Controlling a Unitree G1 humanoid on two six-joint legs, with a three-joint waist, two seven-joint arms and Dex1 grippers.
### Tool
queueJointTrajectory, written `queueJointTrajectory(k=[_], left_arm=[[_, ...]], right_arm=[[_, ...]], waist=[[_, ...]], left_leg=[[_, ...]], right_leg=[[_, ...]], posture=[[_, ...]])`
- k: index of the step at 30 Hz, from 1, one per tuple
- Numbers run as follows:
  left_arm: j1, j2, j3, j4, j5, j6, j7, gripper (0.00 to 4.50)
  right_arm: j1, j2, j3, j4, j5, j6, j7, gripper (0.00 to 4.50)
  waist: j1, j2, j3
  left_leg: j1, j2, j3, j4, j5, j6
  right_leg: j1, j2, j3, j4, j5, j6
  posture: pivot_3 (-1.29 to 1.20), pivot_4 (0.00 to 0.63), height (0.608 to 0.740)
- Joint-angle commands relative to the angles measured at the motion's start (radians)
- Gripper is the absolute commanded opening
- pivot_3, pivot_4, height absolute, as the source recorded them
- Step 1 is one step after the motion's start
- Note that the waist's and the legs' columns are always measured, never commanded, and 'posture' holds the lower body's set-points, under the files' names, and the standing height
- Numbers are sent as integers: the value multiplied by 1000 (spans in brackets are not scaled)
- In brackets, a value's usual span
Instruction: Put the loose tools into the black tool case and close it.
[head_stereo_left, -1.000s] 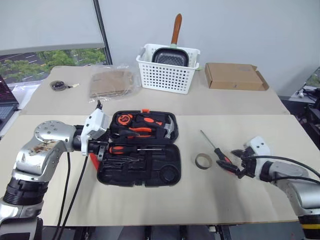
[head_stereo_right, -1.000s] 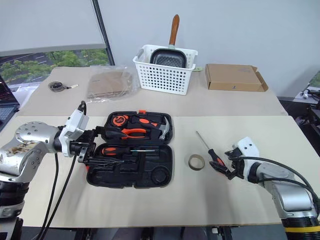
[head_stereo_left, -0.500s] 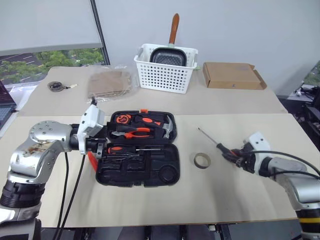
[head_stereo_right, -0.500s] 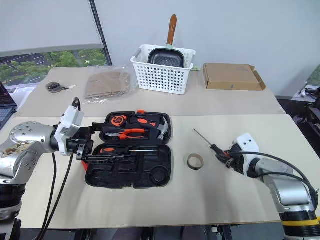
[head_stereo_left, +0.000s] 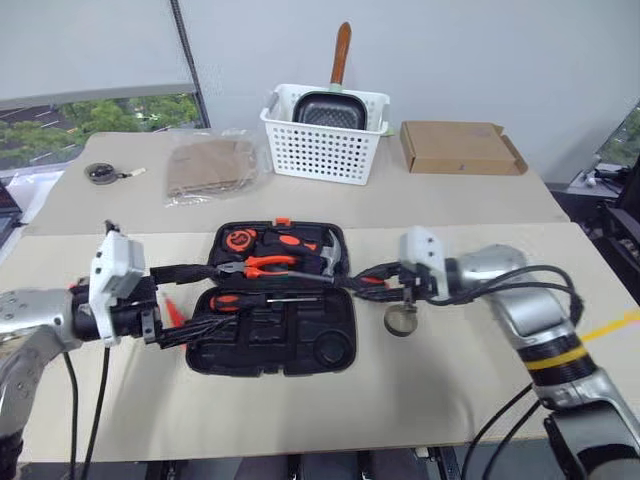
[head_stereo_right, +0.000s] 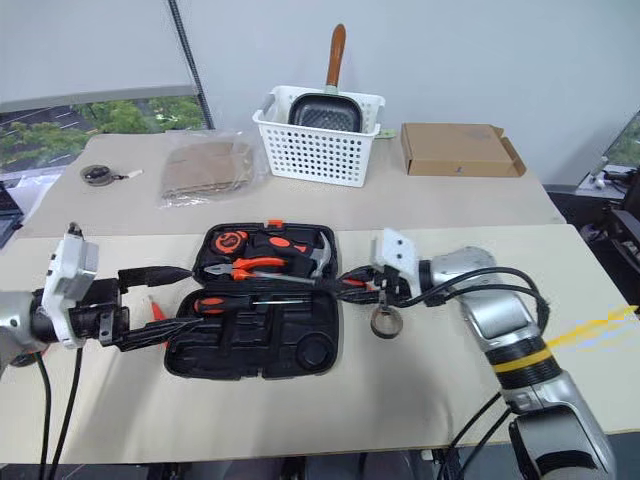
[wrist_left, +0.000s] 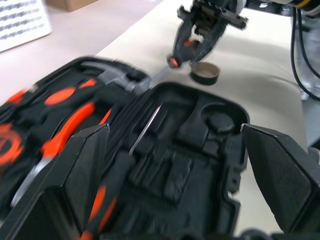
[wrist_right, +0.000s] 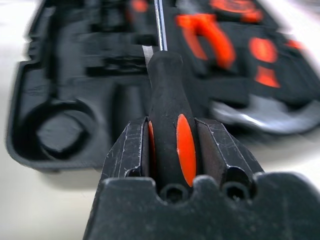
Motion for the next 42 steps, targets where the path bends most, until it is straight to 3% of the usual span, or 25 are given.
queueJointTrajectory(k=[1,7,19,21,22,28,29,32,33,35,42], left_arm=[[57,6,100,-84,-44,16,28,4500],[102,3,126,-121,-79,19,57,4500],[96,17,106,-91,-74,-7,49,4500],[94,18,106,-84,-71,-10,44,4500],[93,19,106,-80,-69,-11,41,4500],[86,16,95,-58,-57,-26,25,4500],[84,15,91,-52,-52,-31,22,4500],[76,15,73,-35,-42,-46,16,4500],[71,14,66,-30,-38,-52,15,4500],[59,12,51,-23,-38,-60,17,4500],[53,19,46,-6,-33,-67,6,4500]], right_arm=[[-54,39,21,24,-21,-15,24,1038],[-71,107,60,25,-48,33,6,1038],[-98,204,107,154,-167,-48,-49,1038],[-91,201,106,153,-173,-46,-43,2049],[-88,203,102,151,-174,-43,-43,2200],[-94,205,35,68,-104,-14,-32,4308],[-96,218,10,48,-66,18,-33,4465],[-95,261,-36,34,-3,72,-63,4465],[-92,275,-42,41,-1,64,-78,4226],[-76,301,-48,59,6,47,-94,3720],[-32,352,0,132,-41,-71,-106,1190]], waist=[[2,0,0],[-1,0,0],[-2,0,0],[-2,0,0],[-2,0,0],[-4,0,0],[-3,0,0],[-3,0,0],[-3,0,0],[-3,0,0],[-4,0,0]], left_leg=[[0,0,0,0,-2,-4],[0,0,0,0,-2,-11],[1,11,1,-1,3,-20],[1,13,1,-1,4,-21],[1,14,1,-1,4,-21],[1,16,2,-2,5,-22],[1,17,2,-2,5,-22],[0,17,2,-2,5,-22],[1,17,2,-2,5,-23],[1,17,2,-2,4,-25],[1,17,3,-2,3,-25]], right_leg=[[0,0,0,0,0,0],[0,1,0,1,2,-3],[-2,15,1,3,5,-11],[-2,17,1,3,5,-12],[-2,18,1,3,5,-13],[-3,21,2,3,5,-17],[-3,21,2,3,5,-17],[-3,22,2,4,5,-18],[-3,22,2,4,5,-18],[-3,22,2,3,6,-18],[-4,22,3,3,6,-18]], posture=[[0,150,700],[0,150,700],[0,150,700],[0,150,700],[0,150,700],[0,150,700],[0,150,700],[0,150,700],[0,150,700],[0,150,700],[0,150,700]])
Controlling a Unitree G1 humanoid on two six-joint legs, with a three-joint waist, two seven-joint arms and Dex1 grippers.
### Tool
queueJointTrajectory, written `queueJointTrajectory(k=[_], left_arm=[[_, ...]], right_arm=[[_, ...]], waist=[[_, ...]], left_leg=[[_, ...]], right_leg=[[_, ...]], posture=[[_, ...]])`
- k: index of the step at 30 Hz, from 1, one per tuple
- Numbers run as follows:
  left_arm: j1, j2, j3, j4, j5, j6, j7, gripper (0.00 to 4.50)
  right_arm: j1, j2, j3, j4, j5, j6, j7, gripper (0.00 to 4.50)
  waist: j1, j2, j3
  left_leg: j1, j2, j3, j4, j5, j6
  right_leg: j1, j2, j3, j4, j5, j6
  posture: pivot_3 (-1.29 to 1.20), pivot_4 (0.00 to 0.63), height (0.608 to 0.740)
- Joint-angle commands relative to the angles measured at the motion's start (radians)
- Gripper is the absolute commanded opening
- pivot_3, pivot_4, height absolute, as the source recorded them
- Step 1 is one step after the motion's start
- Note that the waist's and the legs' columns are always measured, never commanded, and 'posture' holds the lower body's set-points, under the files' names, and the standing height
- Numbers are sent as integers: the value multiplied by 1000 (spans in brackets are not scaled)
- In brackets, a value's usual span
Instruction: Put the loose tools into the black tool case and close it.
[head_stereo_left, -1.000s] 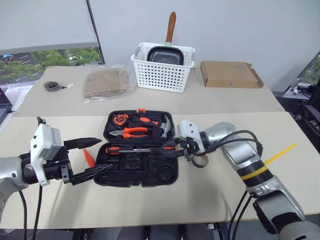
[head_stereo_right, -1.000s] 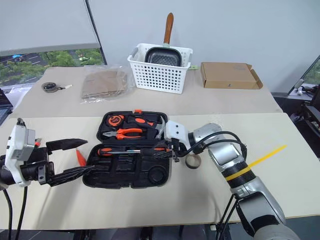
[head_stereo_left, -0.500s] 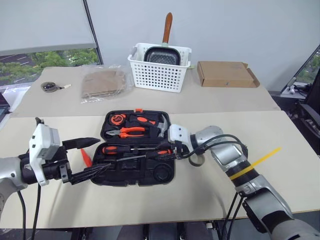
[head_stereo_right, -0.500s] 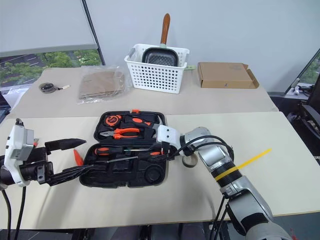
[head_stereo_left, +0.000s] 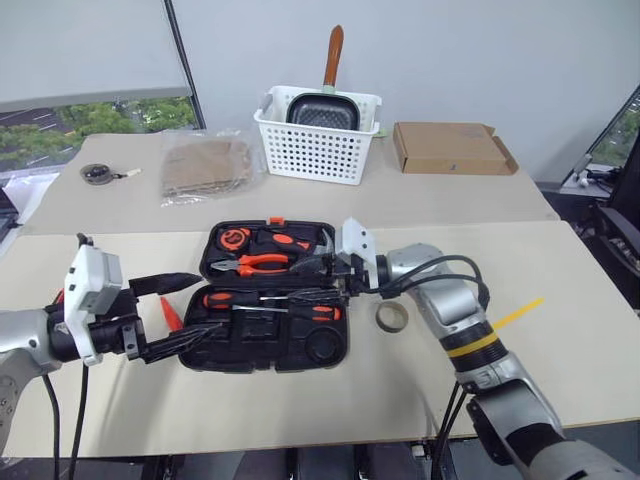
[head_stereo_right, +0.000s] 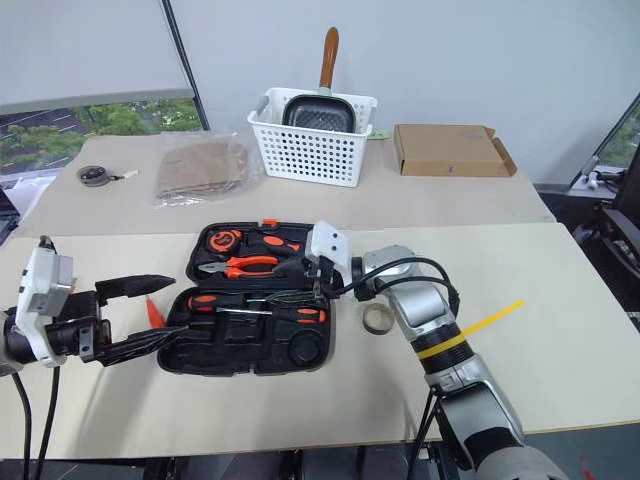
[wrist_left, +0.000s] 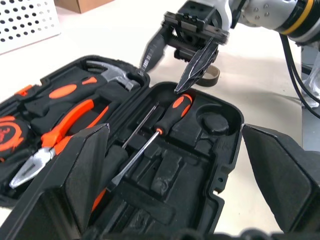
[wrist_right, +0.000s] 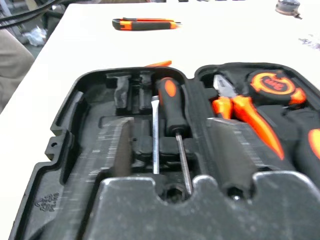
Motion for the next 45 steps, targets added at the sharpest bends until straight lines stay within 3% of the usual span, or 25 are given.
queueJointTrajectory(k=[1,3,4,12,27,34,40,45], left_arm=[[-12,18,9,1,2,-30,-12,4500],[-11,19,9,4,4,-32,-15,4500],[-10,20,10,5,6,-33,-18,4500],[-7,11,13,7,7,-36,-12,4500],[91,-74,18,-37,8,-60,50,4500],[112,-96,38,-47,4,-66,75,4500],[154,-205,97,-78,-13,-59,219,4500],[204,-333,150,-94,41,-78,411,4500]], right_arm=[[5,18,20,27,-32,-79,-11,854],[9,14,52,66,-75,-94,-22,131],[9,12,68,85,-100,-92,-34,56],[2,-11,162,151,-235,-49,-59,56],[15,-81,166,19,-220,-5,-11,56],[-30,-8,-1,-16,-69,-17,-67,56],[-20,-82,-139,-60,91,-39,52,56],[-20,-185,-218,-71,178,0,136,1446]], waist=[[-2,0,0],[-4,0,0],[-4,0,0],[-7,0,0],[5,0,0],[1,0,0],[3,0,0],[3,-1,0]], left_leg=[[0,0,0,0,0,0],[0,0,0,0,0,0],[0,0,0,0,0,0],[6,0,1,-1,0,-1],[6,0,1,-1,-2,-1],[3,1,1,-2,-2,-1],[0,1,1,-1,-3,0],[0,0,2,-1,-4,2]], right_leg=[[0,0,0,0,0,0],[0,0,0,0,0,0],[0,0,0,0,0,0],[0,0,1,0,-1,-1],[0,-2,2,-2,-2,-4],[-3,0,2,-1,-1,-1],[-3,0,2,-2,-1,-1],[0,-1,2,-4,-1,-1]], posture=[[0,150,700],[0,150,700],[0,150,700],[0,150,700],[0,150,700],[0,150,700],[0,150,700],[0,150,700]])
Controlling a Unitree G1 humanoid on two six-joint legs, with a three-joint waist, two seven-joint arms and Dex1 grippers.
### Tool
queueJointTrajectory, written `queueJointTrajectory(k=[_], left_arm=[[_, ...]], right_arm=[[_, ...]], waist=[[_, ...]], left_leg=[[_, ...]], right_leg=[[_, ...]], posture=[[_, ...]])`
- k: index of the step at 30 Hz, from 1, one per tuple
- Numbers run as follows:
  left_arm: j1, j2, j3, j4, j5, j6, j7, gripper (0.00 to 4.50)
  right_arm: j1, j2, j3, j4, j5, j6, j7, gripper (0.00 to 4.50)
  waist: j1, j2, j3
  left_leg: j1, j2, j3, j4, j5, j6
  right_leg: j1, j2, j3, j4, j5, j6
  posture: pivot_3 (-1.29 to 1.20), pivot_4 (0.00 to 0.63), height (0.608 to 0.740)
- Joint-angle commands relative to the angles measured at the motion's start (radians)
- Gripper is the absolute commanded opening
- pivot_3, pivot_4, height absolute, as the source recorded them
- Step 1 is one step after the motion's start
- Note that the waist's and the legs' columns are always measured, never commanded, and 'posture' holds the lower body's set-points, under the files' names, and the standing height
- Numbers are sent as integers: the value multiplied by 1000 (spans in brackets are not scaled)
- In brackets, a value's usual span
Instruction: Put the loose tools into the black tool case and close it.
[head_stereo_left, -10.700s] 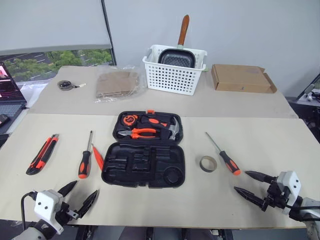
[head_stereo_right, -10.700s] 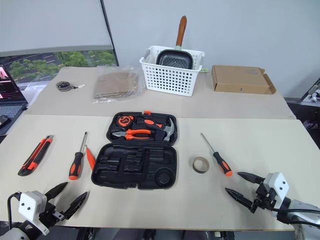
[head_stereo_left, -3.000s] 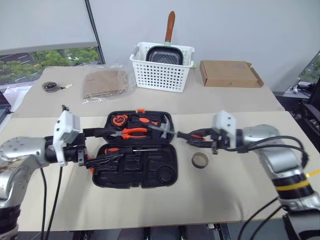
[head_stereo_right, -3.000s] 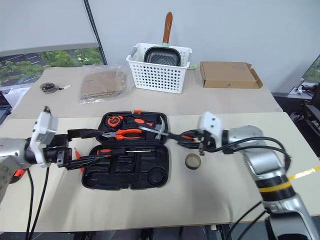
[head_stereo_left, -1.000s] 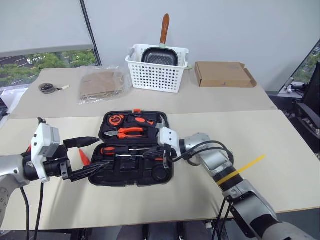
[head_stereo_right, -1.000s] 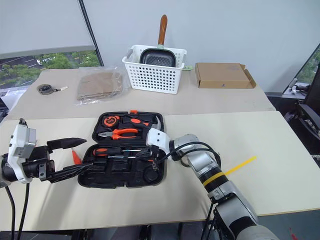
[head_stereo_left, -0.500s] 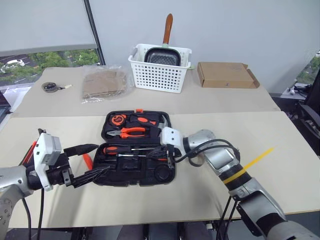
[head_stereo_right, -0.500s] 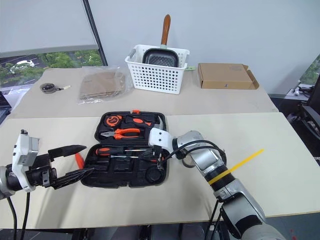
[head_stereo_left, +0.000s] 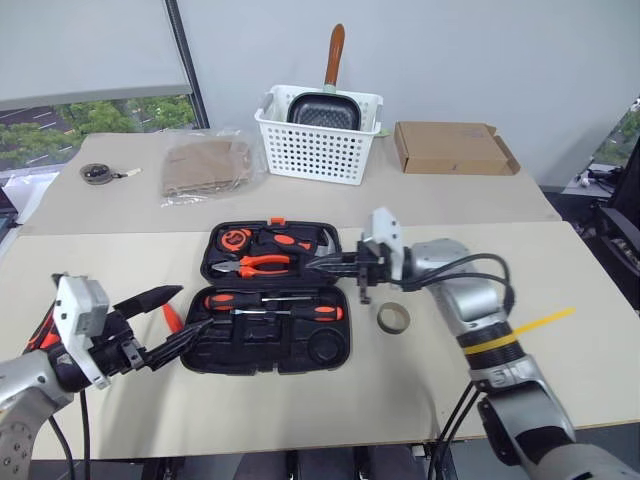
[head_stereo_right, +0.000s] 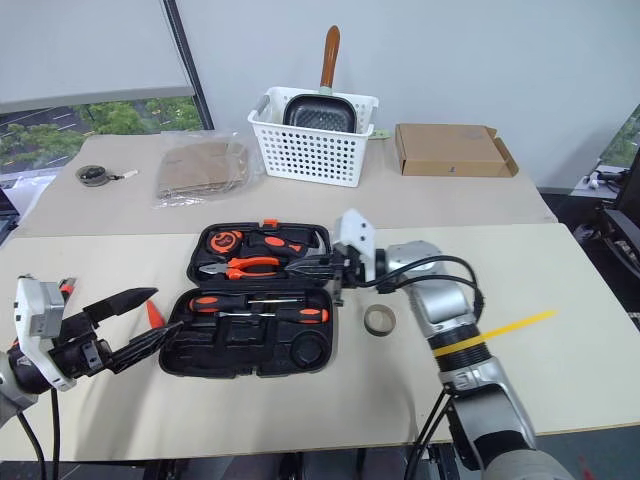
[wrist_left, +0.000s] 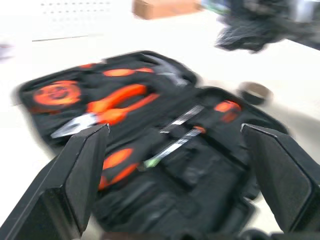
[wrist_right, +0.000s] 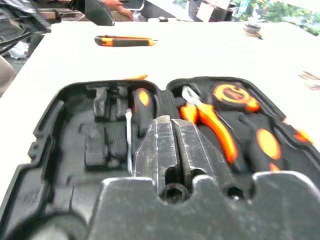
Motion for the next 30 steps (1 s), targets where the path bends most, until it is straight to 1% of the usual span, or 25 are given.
queueJointTrajectory(k=[1,2,3,7,9,12,14,16,20,22,25,28,30], left_arm=[[38,-73,60,-44,37,-30,157,4500],[49,-92,58,-53,45,-25,191,4500],[57,-105,54,-63,51,-22,215,4500],[106,-144,35,-97,118,-5,336,4500],[119,-162,38,-97,129,-2,379,4500],[101,-171,38,-76,152,11,444,4500],[101,-153,-14,-65,202,27,467,4500],[73,-162,-36,-60,202,58,507,4500],[-61,-201,-71,-72,193,175,667,4500],[-140,-233,-83,-68,189,255,760,4500],[-217,-246,-107,-60,205,330,826,4500],[-309,-260,-119,-15,240,410,917,4500],[-350,-260,-133,11,257,457,947,4500]], right_arm=[[-6,-58,-81,-49,97,29,63,1772],[-2,-71,-88,-55,111,35,75,2070],[0,-83,-92,-59,121,38,84,2492],[29,-138,-117,-132,199,94,140,3899],[44,-147,-123,-169,230,123,144,4448],[49,-159,-115,-222,255,158,147,4448],[54,-166,-107,-236,254,160,149,4448],[56,-168,-100,-234,235,144,148,4448],[50,-164,-99,-236,241,155,146,4448],[45,-162,-99,-242,249,160,148,4448],[40,-161,-100,-249,257,169,149,4448],[42,-163,-100,-249,250,165,149,4448],[42,-163,-101,-247,245,159,147,4448]], waist=[[0,0,0],[-1,0,0],[0,0,0],[1,0,0],[1,0,0],[2,0,0],[3,0,0],[5,0,0],[12,-1,0],[12,-2,0],[12,-2,0],[12,-3,0],[12,-3,0]], left_leg=[[0,0,0,0,0,0],[0,0,0,0,0,0],[0,0,0,0,0,0],[0,1,0,0,0,0],[0,1,0,0,0,0],[0,1,0,0,-1,0],[0,1,0,0,-1,0],[0,1,0,0,-1,0],[0,0,0,1,-1,0],[0,0,0,1,-1,0],[-1,-1,0,1,0,1],[-1,-1,0,1,0,1],[0,-1,0,1,0,2]], right_leg=[[0,0,0,0,0,0],[0,0,0,0,0,0],[0,0,0,0,0,0],[0,0,0,1,0,0],[0,-1,0,0,0,0],[-1,-5,-1,0,-1,-1],[-2,-6,-1,0,-1,-1],[-3,-6,-3,0,-1,-1],[-3,-6,-4,0,0,0],[0,-6,-3,0,1,2],[1,-6,-4,0,2,3],[1,-5,-4,0,3,1],[2,-4,-4,1,3,1]], posture=[[0,150,700],[0,150,700],[0,150,700],[0,150,700],[0,150,700],[0,150,700],[0,150,700],[0,150,700],[0,150,700],[0,150,700],[0,150,700],[0,150,700],[0,150,700]])
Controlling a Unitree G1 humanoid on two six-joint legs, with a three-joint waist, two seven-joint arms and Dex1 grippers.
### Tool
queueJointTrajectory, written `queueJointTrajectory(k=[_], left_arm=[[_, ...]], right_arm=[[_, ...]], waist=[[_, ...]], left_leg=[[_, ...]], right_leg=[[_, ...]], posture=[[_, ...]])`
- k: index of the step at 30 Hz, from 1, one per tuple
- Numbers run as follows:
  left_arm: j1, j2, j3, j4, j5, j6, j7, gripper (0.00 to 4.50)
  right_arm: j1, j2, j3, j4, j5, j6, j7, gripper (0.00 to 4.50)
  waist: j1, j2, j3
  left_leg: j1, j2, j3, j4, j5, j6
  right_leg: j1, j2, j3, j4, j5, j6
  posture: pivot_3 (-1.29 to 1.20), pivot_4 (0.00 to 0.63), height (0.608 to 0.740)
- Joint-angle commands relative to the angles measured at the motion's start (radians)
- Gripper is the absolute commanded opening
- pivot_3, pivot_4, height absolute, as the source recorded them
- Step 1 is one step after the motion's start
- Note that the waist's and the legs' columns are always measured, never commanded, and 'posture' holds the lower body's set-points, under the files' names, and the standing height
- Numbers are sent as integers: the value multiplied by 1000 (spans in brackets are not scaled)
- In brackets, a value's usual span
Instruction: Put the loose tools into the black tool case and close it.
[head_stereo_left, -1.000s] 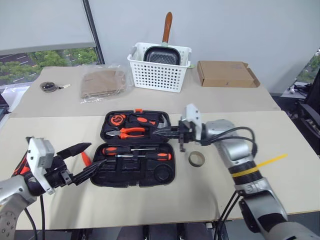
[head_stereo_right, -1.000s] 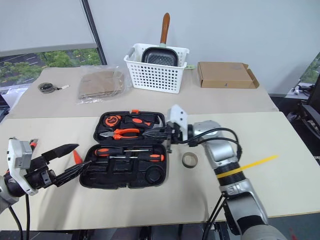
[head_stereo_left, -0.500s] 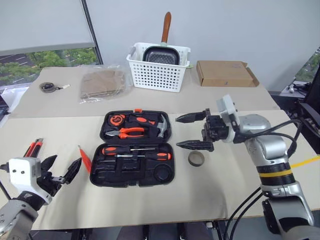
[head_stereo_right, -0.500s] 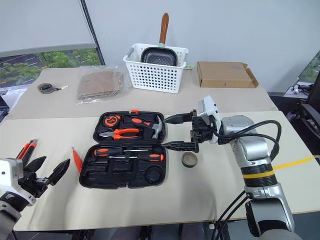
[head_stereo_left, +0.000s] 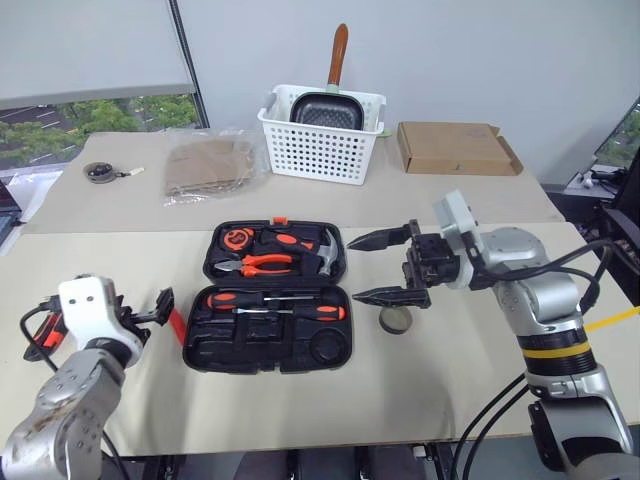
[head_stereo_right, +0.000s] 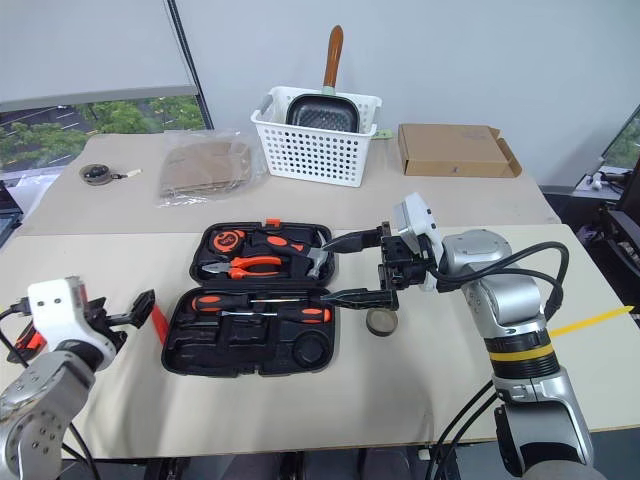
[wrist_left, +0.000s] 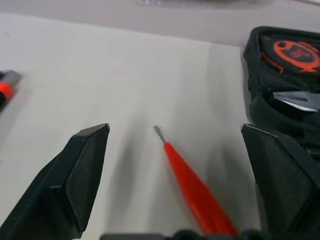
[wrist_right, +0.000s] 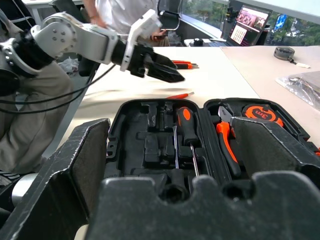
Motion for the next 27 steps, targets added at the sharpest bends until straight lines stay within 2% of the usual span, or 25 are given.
queueJointTrajectory(k=[1,10,15,18,24,27], left_arm=[[-70,1,-14,36,43,95,79,4500],[-131,-38,-63,91,113,267,158,4500],[-165,-93,-49,100,153,341,199,4500],[-180,-136,-39,84,177,365,216,3786],[-193,-219,12,40,225,405,248,1735],[-186,-234,31,28,254,400,250,492]], right_arm=[[-21,-6,-16,-31,21,-6,-1,4448],[-14,-15,-28,-41,17,-7,-17,4448],[-6,-15,-31,-53,18,-11,-32,4448],[-5,-12,-30,-58,18,-15,-38,4500],[5,-21,-31,-65,32,-3,-24,4500],[8,-26,-35,-66,47,11,-13,4500]], waist=[[-1,0,0],[-1,-1,0],[3,-1,0],[3,-1,0],[2,-1,0],[2,-1,0]], left_leg=[[0,0,0,0,0,0],[0,0,0,0,0,0],[1,0,0,0,0,-1],[2,0,0,0,0,-1],[2,0,1,0,0,-1],[2,0,1,0,0,-1]], right_leg=[[0,1,0,0,0,0],[0,1,0,0,0,0],[1,0,1,1,0,0],[1,0,1,1,0,1],[1,-1,1,1,0,1],[1,-1,1,1,0,1]], posture=[[0,150,700],[0,150,700],[0,150,700],[0,150,700],[0,150,700],[0,150,700]])
